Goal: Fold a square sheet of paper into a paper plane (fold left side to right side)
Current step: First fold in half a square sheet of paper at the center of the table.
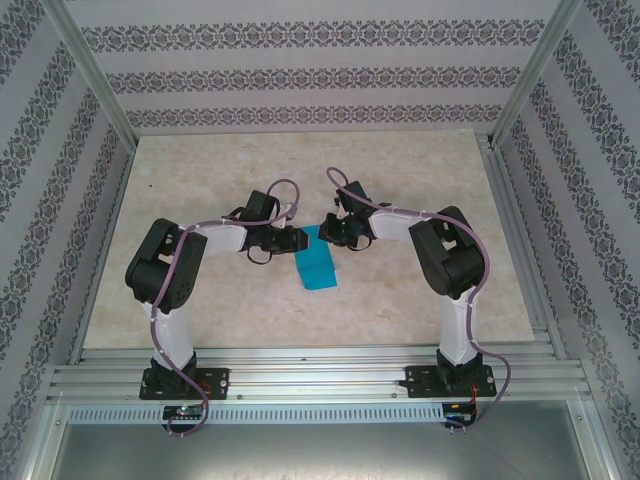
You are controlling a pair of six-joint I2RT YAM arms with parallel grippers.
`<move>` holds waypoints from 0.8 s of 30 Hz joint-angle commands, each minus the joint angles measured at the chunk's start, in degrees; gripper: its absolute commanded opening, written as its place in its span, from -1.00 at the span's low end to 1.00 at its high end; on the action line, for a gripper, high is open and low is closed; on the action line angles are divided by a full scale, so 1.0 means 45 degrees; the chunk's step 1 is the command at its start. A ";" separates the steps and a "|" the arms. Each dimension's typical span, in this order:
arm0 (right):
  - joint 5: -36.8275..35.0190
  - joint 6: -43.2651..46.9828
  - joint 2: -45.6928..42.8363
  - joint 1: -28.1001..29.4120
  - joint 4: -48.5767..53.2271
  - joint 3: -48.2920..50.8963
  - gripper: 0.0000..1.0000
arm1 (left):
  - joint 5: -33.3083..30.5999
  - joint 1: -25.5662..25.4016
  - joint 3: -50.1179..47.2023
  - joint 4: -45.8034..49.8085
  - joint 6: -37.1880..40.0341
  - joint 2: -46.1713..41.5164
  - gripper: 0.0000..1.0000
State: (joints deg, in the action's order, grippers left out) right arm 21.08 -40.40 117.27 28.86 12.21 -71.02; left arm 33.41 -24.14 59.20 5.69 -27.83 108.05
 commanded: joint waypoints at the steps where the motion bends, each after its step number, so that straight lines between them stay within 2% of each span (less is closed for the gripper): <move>1: -0.0892 0.0343 0.0826 0.0163 0.1423 0.0276 -0.72 | 0.0498 -0.0042 -0.0619 -0.0522 0.0013 -0.1210 -0.28; 8: -0.0953 0.0363 0.0807 0.0227 0.1413 0.0314 -0.73 | 0.1171 -0.0528 -0.1820 -0.2580 -0.0839 -0.1351 -0.37; 24: -0.0749 0.0480 0.0308 0.0342 0.1288 0.0110 -0.72 | 0.0453 -0.1086 -0.2362 -0.1810 -0.0117 -0.0368 -0.40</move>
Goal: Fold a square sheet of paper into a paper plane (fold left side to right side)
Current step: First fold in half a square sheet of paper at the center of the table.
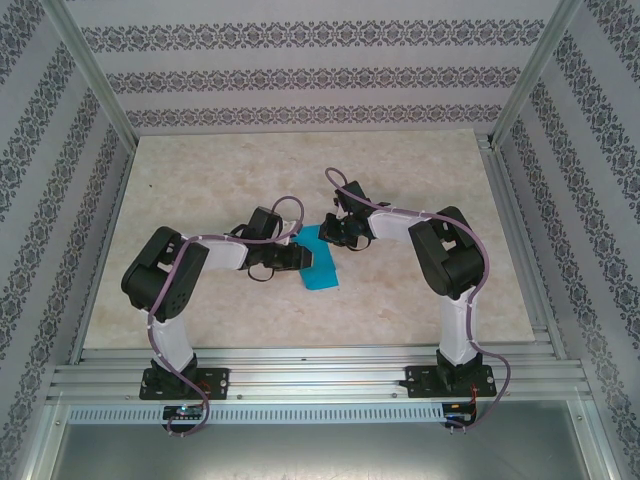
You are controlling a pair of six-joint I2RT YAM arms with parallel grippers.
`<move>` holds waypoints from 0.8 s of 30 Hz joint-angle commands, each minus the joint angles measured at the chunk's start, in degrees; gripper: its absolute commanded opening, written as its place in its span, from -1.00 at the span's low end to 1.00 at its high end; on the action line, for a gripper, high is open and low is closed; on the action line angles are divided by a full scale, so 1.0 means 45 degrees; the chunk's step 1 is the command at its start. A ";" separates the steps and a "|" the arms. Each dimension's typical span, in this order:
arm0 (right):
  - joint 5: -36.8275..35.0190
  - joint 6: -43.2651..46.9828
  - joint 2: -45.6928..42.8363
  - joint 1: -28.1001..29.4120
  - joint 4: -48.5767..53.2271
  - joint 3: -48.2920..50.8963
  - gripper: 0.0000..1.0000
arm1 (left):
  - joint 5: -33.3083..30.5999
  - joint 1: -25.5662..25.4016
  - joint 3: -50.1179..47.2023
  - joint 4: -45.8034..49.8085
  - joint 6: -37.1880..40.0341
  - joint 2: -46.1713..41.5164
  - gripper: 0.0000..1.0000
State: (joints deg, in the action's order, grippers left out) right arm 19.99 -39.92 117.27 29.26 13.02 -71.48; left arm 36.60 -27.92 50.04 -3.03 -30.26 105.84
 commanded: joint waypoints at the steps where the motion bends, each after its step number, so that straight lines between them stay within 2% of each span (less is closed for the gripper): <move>1: -0.0478 0.0441 0.0101 0.0241 0.1143 0.0136 -0.72 | -0.0375 -0.0239 -0.0356 0.0293 0.0490 0.0172 -0.41; 10: 0.0080 0.0465 -0.1024 0.0435 0.1243 -0.0377 -0.71 | -0.0867 -0.0257 -0.0185 0.1138 0.1000 0.0414 -0.41; 24: 0.0409 -0.0187 0.1164 0.0934 0.0746 -0.1516 -0.73 | -0.0732 -0.0262 -0.0223 0.0945 0.1166 0.0401 -0.42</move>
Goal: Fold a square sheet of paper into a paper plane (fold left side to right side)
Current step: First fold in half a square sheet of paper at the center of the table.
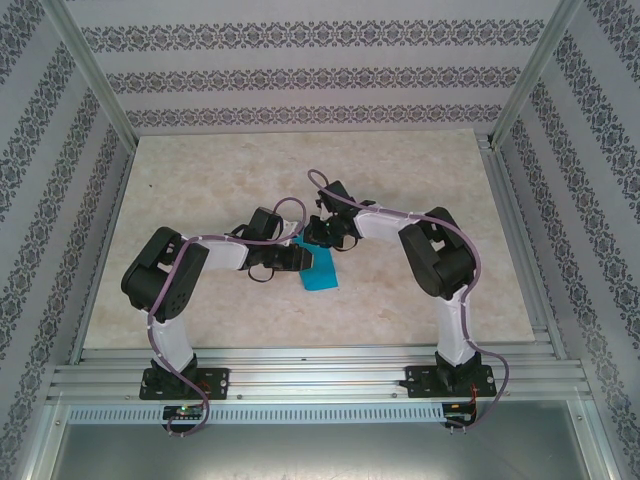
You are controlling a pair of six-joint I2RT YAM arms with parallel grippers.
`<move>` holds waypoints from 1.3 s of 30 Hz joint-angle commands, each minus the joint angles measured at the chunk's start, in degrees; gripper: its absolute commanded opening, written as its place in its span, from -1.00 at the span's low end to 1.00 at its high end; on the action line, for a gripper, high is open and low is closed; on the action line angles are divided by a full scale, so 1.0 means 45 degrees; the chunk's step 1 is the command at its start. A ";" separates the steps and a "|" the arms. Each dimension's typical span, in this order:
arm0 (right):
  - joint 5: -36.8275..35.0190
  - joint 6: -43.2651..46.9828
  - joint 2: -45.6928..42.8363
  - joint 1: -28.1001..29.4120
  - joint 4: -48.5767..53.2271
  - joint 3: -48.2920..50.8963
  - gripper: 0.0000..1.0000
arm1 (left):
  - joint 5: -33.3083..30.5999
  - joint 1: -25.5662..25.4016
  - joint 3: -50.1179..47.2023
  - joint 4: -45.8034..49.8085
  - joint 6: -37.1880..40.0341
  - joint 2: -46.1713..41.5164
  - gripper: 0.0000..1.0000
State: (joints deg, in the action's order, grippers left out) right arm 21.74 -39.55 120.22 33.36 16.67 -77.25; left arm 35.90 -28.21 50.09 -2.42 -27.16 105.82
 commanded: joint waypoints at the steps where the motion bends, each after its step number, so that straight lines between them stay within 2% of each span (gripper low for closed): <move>1: -0.0049 -0.0274 0.0612 0.0018 -0.0022 -0.0235 -0.73 | -0.0557 -0.0205 -0.0260 0.0806 0.0512 0.0381 -0.41; 14: -0.0555 -0.0064 0.0971 0.0034 0.0705 -0.0118 -0.73 | 0.0077 -0.0402 -0.1032 -0.0557 0.0711 -0.0488 -0.40; 25: -0.0887 -0.0057 0.0903 0.0024 0.1101 -0.0176 -0.73 | -0.0007 -0.0954 -0.1362 0.0370 0.1469 -0.0706 -0.40; 39: -0.0900 -0.0122 0.0901 0.0007 0.1080 -0.0096 -0.74 | -0.0211 -0.1801 -0.2152 0.0367 0.1186 -0.1268 -0.40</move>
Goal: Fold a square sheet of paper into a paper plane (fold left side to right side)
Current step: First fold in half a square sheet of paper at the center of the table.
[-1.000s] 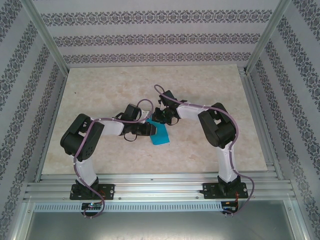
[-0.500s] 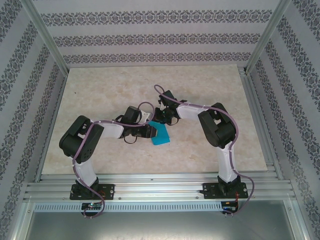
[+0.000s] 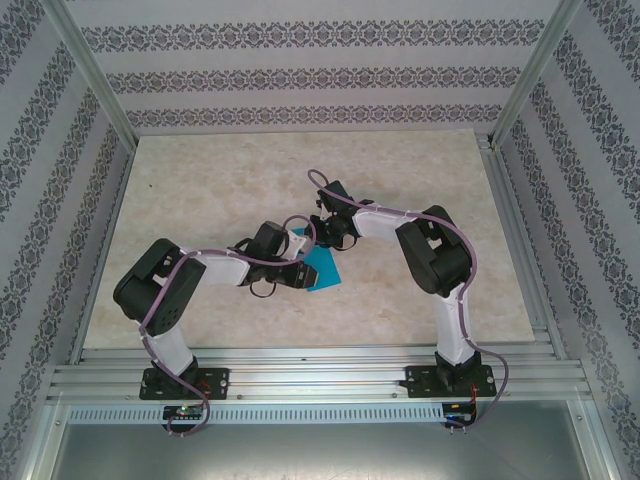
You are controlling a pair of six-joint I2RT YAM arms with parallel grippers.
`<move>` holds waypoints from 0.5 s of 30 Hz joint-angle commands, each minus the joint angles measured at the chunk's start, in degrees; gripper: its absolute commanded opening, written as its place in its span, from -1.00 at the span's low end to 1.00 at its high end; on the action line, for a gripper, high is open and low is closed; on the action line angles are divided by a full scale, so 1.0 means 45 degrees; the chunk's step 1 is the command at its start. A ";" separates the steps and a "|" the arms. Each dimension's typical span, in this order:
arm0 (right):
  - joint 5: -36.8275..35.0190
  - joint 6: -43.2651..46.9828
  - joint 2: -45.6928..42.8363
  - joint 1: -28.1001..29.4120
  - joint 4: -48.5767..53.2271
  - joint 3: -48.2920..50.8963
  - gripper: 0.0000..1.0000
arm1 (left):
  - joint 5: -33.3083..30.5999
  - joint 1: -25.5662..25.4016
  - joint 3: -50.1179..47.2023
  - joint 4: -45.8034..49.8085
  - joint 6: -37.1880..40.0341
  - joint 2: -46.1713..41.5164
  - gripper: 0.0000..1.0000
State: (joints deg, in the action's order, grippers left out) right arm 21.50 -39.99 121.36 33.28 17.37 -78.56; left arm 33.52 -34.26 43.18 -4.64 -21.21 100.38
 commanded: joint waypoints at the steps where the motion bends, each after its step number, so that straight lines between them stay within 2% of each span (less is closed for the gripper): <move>1: -0.0841 -0.0039 0.0642 0.0027 0.0893 0.0217 -0.74 | 0.0321 -0.0487 -0.0747 0.0770 -0.0211 -0.0091 -0.40; 15: -0.0676 -0.0176 0.0638 -0.0017 0.0645 0.0387 -0.74 | 0.0340 -0.1056 -0.2453 -0.0472 -0.1319 -0.0703 -0.39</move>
State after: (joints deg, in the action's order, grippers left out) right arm 21.50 -40.49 121.36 33.28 17.30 -78.54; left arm 33.56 -36.95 35.68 -11.90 -24.21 96.53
